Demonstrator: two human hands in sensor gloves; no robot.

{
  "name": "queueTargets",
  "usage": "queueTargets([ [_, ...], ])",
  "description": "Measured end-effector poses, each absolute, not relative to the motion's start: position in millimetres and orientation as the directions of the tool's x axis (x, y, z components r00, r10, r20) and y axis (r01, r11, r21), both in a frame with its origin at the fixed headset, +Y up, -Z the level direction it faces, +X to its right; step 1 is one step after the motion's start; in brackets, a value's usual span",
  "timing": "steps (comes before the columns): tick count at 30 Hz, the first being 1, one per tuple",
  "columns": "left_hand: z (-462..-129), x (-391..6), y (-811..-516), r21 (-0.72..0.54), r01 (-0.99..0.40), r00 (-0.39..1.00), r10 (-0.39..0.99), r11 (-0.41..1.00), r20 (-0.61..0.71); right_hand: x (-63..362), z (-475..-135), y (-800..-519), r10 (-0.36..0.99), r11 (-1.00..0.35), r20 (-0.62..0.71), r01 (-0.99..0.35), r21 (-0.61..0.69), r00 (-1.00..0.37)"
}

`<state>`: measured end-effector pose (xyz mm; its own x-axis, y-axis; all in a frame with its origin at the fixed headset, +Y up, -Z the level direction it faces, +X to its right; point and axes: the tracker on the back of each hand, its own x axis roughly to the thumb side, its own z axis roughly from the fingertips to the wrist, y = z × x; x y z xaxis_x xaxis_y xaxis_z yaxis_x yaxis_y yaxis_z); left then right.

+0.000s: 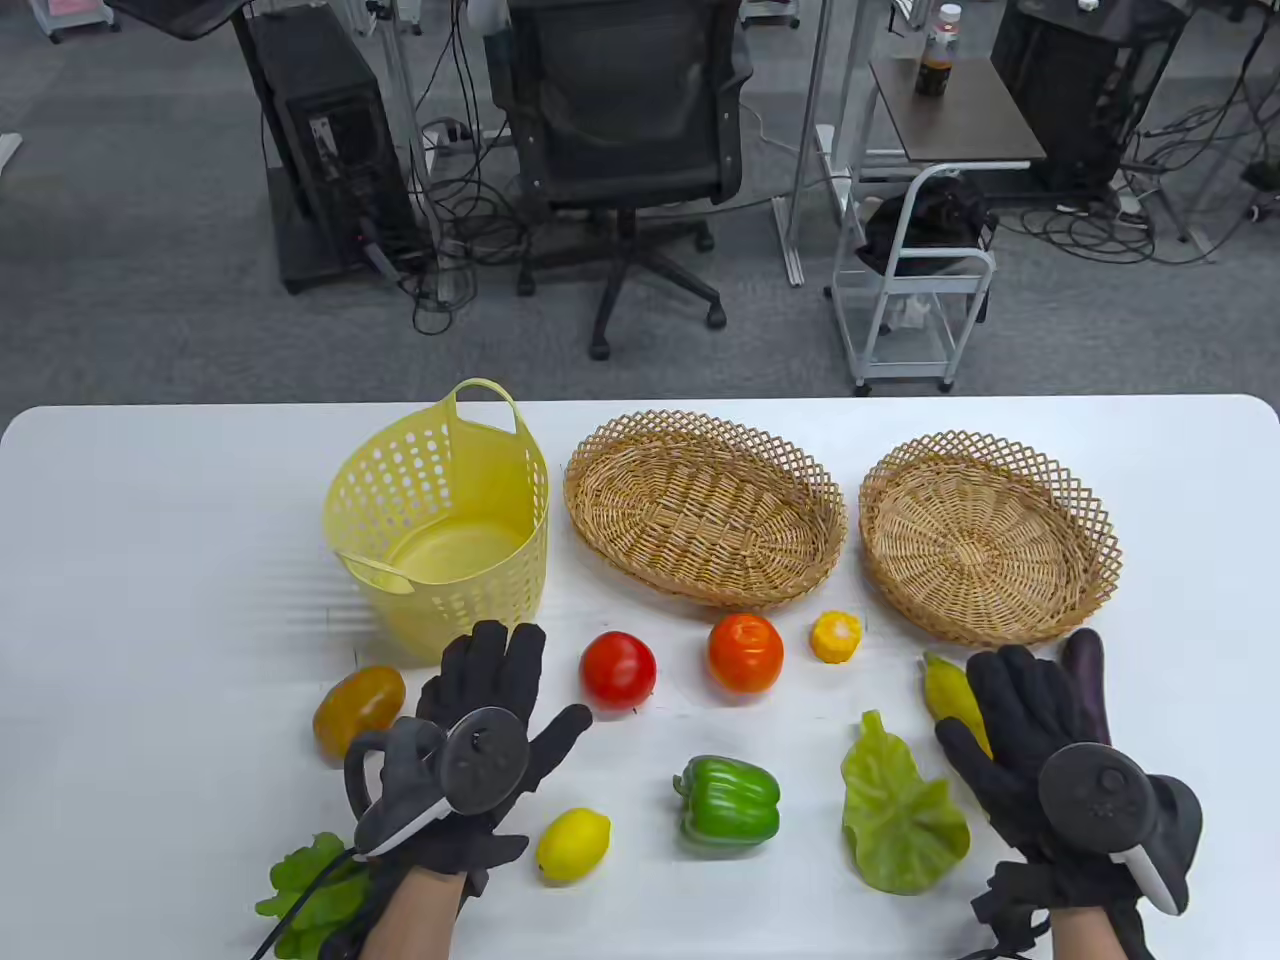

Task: Place 10 objects into 3 containers

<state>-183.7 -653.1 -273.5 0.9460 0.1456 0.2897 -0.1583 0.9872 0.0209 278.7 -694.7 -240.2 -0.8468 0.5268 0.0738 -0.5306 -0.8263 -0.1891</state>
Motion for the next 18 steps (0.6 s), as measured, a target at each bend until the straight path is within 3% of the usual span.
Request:
queueTargets([
  [18,-274.5,-187.2,-652.9,0.013,-0.186,0.939,0.174,0.982,0.296,276.2,-242.8,-697.7,0.528,-0.833,0.066,-0.531,-0.156,-0.847],
])
